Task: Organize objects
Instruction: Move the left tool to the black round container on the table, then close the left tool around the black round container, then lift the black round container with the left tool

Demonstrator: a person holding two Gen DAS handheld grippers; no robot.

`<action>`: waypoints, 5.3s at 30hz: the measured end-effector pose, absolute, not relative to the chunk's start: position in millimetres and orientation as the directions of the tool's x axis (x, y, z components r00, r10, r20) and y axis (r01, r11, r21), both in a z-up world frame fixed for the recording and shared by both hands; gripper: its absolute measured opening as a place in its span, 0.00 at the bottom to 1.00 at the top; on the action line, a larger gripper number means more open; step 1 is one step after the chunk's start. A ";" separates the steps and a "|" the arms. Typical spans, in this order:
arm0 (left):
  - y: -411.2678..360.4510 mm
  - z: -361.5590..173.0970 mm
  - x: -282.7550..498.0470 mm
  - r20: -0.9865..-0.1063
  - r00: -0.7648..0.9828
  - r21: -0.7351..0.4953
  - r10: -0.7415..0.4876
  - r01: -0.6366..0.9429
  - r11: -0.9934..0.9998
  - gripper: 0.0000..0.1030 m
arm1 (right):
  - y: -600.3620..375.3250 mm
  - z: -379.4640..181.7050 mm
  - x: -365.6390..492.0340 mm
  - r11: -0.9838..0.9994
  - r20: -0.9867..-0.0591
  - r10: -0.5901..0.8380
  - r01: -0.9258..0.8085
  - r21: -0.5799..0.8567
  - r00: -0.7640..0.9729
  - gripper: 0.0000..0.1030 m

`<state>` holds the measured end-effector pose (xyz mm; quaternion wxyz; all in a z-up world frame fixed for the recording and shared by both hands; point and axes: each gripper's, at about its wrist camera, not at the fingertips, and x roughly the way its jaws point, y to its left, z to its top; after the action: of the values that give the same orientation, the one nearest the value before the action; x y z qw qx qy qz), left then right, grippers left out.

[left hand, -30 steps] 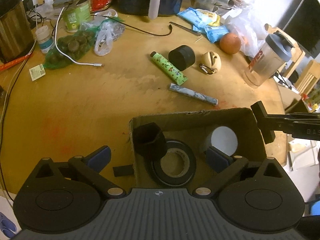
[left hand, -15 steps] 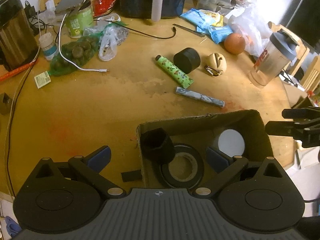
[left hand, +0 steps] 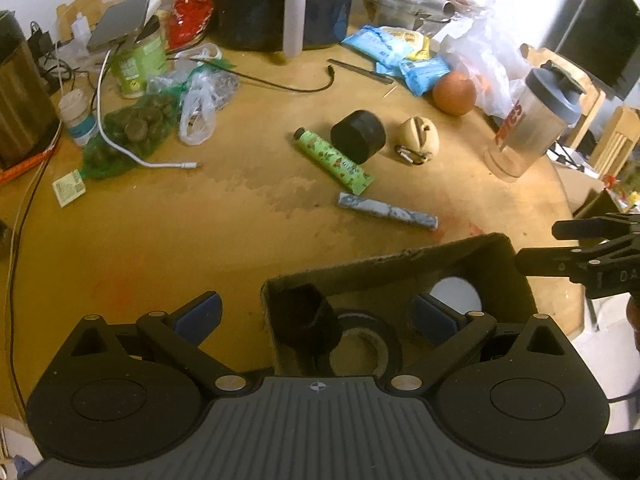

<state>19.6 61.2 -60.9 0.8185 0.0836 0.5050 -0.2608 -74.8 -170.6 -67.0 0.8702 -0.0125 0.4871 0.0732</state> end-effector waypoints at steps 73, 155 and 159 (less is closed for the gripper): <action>-75.8 -116.6 143.3 -0.841 0.303 0.051 -0.447 0.869 0.492 0.94 | -212.3 -65.0 -48.0 0.955 -0.872 -0.114 0.295 0.036 0.475 1.00; -99.1 -137.7 157.6 -0.850 0.300 0.006 -0.433 0.828 0.561 0.56 | -230.3 -59.4 -83.8 0.870 -0.876 -0.214 0.493 0.031 0.433 1.00; -91.7 -125.2 154.3 -0.836 0.310 0.002 -0.452 0.827 0.563 0.56 | -229.4 -59.0 -82.1 0.870 -0.874 -0.214 0.491 0.032 0.436 1.00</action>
<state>154.3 -91.7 -125.2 0.7780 0.2231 0.4196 -0.4109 -82.1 -229.4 -59.0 0.8355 0.1423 0.4871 -0.2110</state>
